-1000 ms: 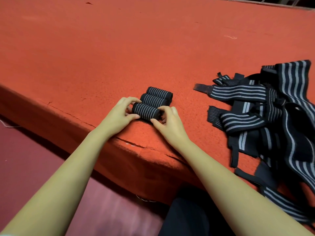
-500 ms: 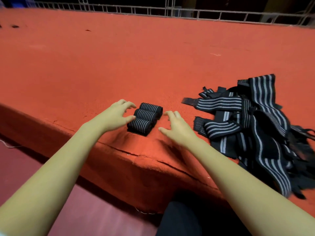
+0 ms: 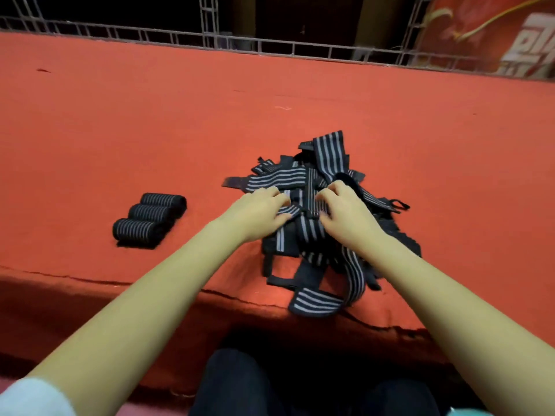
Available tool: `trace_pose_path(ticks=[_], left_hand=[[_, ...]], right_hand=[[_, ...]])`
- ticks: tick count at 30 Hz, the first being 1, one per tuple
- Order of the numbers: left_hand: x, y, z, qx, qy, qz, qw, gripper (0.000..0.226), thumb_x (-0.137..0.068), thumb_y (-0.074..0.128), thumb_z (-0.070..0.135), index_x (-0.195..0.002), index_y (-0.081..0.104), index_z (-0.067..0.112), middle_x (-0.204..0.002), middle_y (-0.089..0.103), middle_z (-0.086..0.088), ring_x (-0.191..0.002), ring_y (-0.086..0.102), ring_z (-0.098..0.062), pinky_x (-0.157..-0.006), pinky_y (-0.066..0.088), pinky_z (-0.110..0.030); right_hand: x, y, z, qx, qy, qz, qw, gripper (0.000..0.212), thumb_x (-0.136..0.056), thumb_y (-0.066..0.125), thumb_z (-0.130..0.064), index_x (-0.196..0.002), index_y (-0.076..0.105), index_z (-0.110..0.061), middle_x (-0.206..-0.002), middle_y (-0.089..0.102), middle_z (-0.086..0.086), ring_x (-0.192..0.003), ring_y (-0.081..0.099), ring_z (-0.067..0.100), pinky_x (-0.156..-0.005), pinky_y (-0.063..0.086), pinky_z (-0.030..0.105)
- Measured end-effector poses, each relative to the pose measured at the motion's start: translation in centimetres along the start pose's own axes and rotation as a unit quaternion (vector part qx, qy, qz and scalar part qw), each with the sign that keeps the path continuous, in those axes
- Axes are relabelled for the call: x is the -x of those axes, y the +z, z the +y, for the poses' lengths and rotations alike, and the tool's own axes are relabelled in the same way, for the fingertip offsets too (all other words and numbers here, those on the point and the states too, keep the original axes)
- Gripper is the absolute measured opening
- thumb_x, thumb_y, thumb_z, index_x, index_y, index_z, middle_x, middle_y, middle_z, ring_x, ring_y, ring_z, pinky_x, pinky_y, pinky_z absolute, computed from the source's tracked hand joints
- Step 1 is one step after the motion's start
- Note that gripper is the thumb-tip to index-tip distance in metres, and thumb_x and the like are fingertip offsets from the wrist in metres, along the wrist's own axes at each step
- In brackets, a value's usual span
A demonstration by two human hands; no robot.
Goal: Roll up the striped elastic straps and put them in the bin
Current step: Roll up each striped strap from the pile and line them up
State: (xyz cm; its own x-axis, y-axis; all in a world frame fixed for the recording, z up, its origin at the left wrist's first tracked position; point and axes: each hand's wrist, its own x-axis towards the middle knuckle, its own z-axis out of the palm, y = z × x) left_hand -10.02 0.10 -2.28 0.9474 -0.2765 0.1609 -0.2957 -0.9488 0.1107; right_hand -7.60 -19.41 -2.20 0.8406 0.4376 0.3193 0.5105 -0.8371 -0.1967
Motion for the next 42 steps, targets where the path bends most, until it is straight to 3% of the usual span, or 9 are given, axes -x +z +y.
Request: trace_pose_path(ticks=[5,10,15,22,27,33,36,39,42], left_hand=[[-0.8,1.9,6.7,0.044,0.037,-0.015,0.998,0.047,-0.098,0.038,0.052,-0.123,0.054,0.016,-0.12,0.052,-0.006,-0.118,0.047,-0.025,-0.095,0.042,-0.041],[1.1,5.1,9.4,-0.018,0.092,-0.087,0.992,0.058,-0.093,0.036,0.063,-0.129,0.049,0.02,-0.125,0.05,-0.004,-0.118,0.046,-0.025,-0.097,0.041,-0.041],[2.2,7.2,9.3,-0.019,0.096,-0.127,0.987,0.057,-0.092,0.043,0.061,-0.127,0.05,0.017,-0.125,0.047,-0.004,-0.116,0.039,-0.024,-0.1,0.039,-0.041],[1.6,8.1,12.2,0.165,0.027,-0.092,0.982,0.054,-0.092,0.047,0.058,-0.123,0.056,0.015,-0.119,0.058,-0.004,-0.113,0.049,-0.019,-0.1,0.037,-0.033],[-0.2,7.9,15.1,0.339,-0.076,-0.06,0.936,0.041,-0.091,0.059,0.045,-0.115,0.059,0.012,-0.1,0.065,0.0,-0.095,0.059,-0.016,-0.083,0.043,-0.029],[-0.9,8.6,15.1,0.319,-0.086,-0.058,0.942,0.025,-0.087,0.067,0.025,-0.083,0.045,0.015,-0.071,0.047,0.008,-0.071,0.046,-0.013,-0.061,0.033,-0.026],[-0.3,8.4,13.6,0.249,-0.061,-0.099,0.962,0.034,-0.085,0.069,0.028,-0.072,0.039,0.019,-0.069,0.048,0.009,-0.07,0.047,-0.012,-0.062,0.033,-0.027],[0.5,8.2,12.6,0.2,-0.04,-0.129,0.97,0.034,-0.083,0.07,0.039,-0.072,0.044,0.019,-0.069,0.052,0.009,-0.075,0.052,-0.013,-0.068,0.041,-0.03],[0.4,6.9,12.5,0.201,-0.053,-0.034,0.977,0.033,-0.088,0.061,0.05,-0.081,0.055,0.018,-0.076,0.058,0.008,-0.079,0.055,-0.012,-0.073,0.042,-0.03]], right_hand=[[2.6,-0.8,4.0,0.008,0.023,0.014,1.0,0.037,-0.083,0.06,-0.008,-0.119,0.059,-0.003,-0.119,0.052,0.016,-0.114,0.046,0.035,-0.097,0.039,0.043],[4.8,0.3,9.0,-0.022,0.148,-0.136,0.979,0.045,-0.084,0.068,-0.028,-0.125,0.057,-0.014,-0.128,0.052,0.011,-0.121,0.048,0.031,-0.099,0.041,0.039],[5.7,-0.1,11.6,-0.177,0.272,-0.118,0.939,0.045,-0.082,0.072,-0.04,-0.113,0.055,-0.013,-0.1,0.061,0.006,-0.101,0.061,0.028,-0.072,0.042,0.03],[5.9,0.6,11.5,-0.298,0.335,-0.063,0.892,0.081,-0.079,0.077,-0.034,-0.14,0.031,-0.007,-0.136,0.048,0.012,-0.12,0.05,0.028,-0.098,0.043,0.038],[6.4,1.1,11.7,-0.308,0.317,-0.062,0.895,0.064,-0.082,0.075,-0.032,-0.134,0.044,-0.011,-0.134,0.047,0.011,-0.12,0.05,0.026,-0.094,0.043,0.037],[6.6,1.8,12.7,-0.303,0.309,-0.004,0.902,0.039,-0.092,0.062,-0.026,-0.125,0.051,-0.008,-0.112,0.054,0.007,-0.101,0.058,0.025,-0.093,0.048,0.042],[6.3,2.2,13.1,-0.382,0.357,0.023,0.852,0.049,-0.09,0.063,-0.033,-0.127,0.046,-0.005,-0.118,0.059,0.01,-0.101,0.062,0.024,-0.09,0.053,0.045],[5.9,2.5,12.8,-0.506,0.367,0.044,0.78,0.045,-0.091,0.065,-0.028,-0.125,0.049,-0.003,-0.12,0.061,0.004,-0.104,0.06,0.02,-0.08,0.053,0.033],[6.0,1.7,11.6,-0.592,0.327,0.073,0.733,0.025,-0.091,0.062,-0.008,-0.116,0.06,-0.006,-0.098,0.069,0.002,-0.096,0.065,0.022,-0.074,0.053,0.024]])
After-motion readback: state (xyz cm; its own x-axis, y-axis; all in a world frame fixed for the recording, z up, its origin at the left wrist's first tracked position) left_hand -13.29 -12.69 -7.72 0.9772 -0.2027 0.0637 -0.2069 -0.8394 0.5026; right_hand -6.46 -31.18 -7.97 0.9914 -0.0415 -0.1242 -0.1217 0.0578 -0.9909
